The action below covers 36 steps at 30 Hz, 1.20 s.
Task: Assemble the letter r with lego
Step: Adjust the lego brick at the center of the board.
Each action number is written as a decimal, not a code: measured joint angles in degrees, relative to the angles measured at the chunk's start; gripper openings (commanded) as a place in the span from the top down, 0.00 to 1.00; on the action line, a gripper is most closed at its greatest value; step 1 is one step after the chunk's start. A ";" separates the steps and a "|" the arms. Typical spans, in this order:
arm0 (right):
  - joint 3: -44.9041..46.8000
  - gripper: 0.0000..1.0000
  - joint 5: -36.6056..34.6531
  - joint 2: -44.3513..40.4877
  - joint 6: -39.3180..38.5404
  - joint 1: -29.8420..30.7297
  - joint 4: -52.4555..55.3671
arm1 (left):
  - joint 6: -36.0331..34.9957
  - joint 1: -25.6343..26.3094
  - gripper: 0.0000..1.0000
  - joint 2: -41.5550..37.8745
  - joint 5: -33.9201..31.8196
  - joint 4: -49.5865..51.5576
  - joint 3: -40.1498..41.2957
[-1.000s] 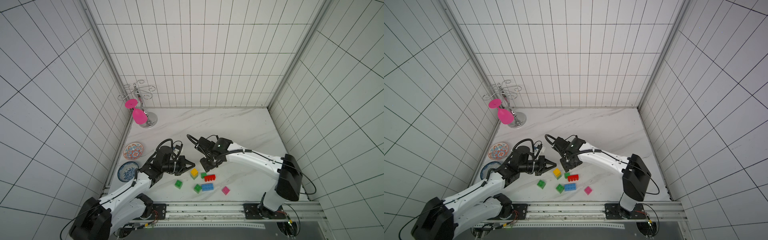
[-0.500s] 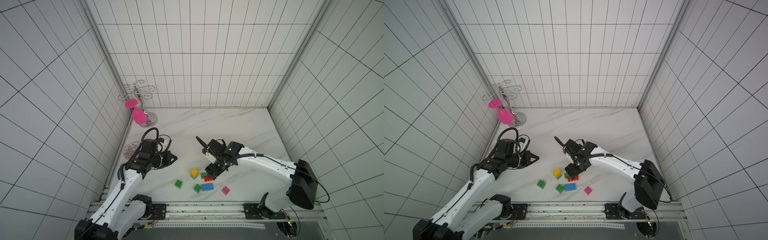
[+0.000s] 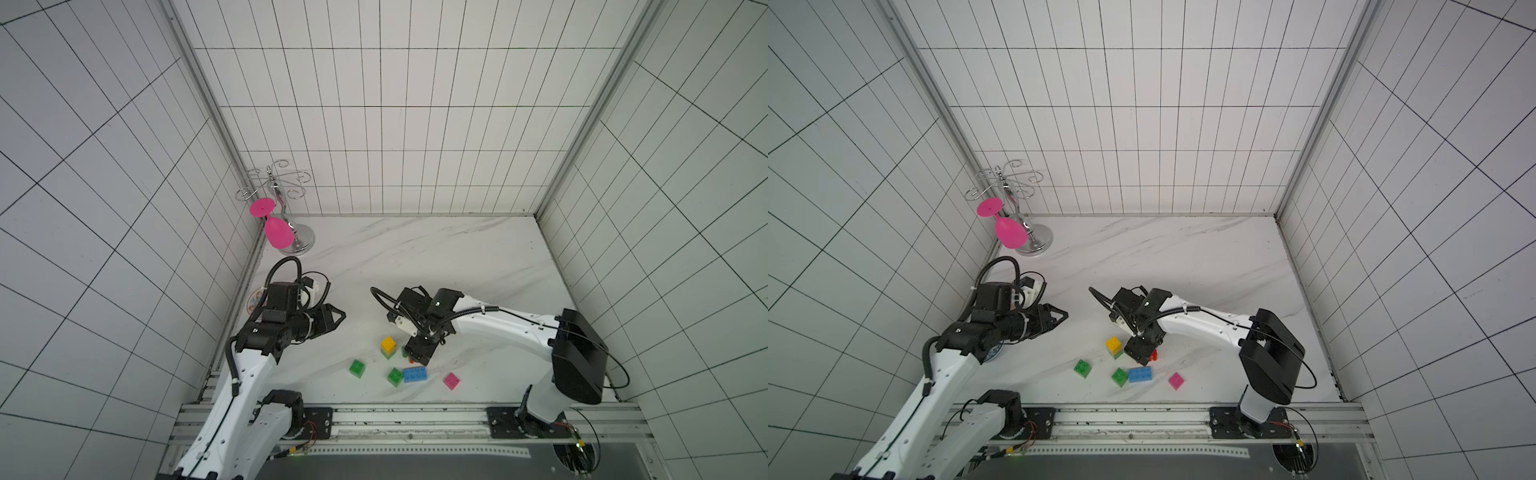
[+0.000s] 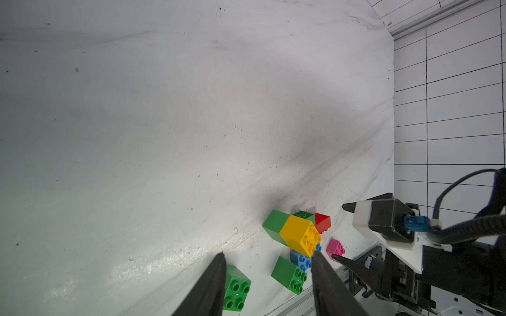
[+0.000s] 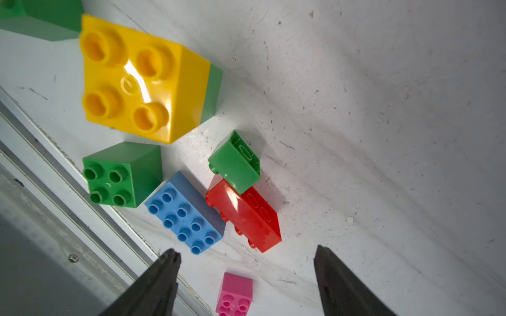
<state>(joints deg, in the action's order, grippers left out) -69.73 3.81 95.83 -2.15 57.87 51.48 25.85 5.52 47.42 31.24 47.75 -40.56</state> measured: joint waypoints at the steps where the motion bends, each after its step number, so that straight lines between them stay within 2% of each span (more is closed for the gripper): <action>1: 0.00 0.26 0.00 0.74 -0.28 0.09 -0.04 | -0.02 0.00 0.47 0.02 -0.02 0.04 0.00; 9: 0.00 0.32 0.66 4.37 -0.92 0.42 -1.40 | -0.39 0.00 0.47 0.17 0.02 0.07 0.00; 23: 0.02 0.53 4.55 7.93 2.47 -2.01 -5.01 | -0.44 0.00 0.47 0.22 0.09 0.09 0.00; 30: 0.17 0.64 9.70 7.98 10.27 -8.31 -9.05 | -0.44 0.00 0.47 0.28 0.31 0.09 0.00; 34: 1.57 0.63 14.16 7.98 17.99 -11.17 -14.12 | -0.46 0.00 0.47 0.42 0.46 0.09 0.00; 36: 2.95 0.57 16.61 7.96 22.16 -12.50 -17.27 | -0.57 0.00 0.47 0.46 0.50 0.09 0.00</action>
<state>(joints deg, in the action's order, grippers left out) -66.78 20.43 103.79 20.01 45.36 34.22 25.28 5.52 47.88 31.75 47.83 -40.56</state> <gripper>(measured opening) 0.385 0.533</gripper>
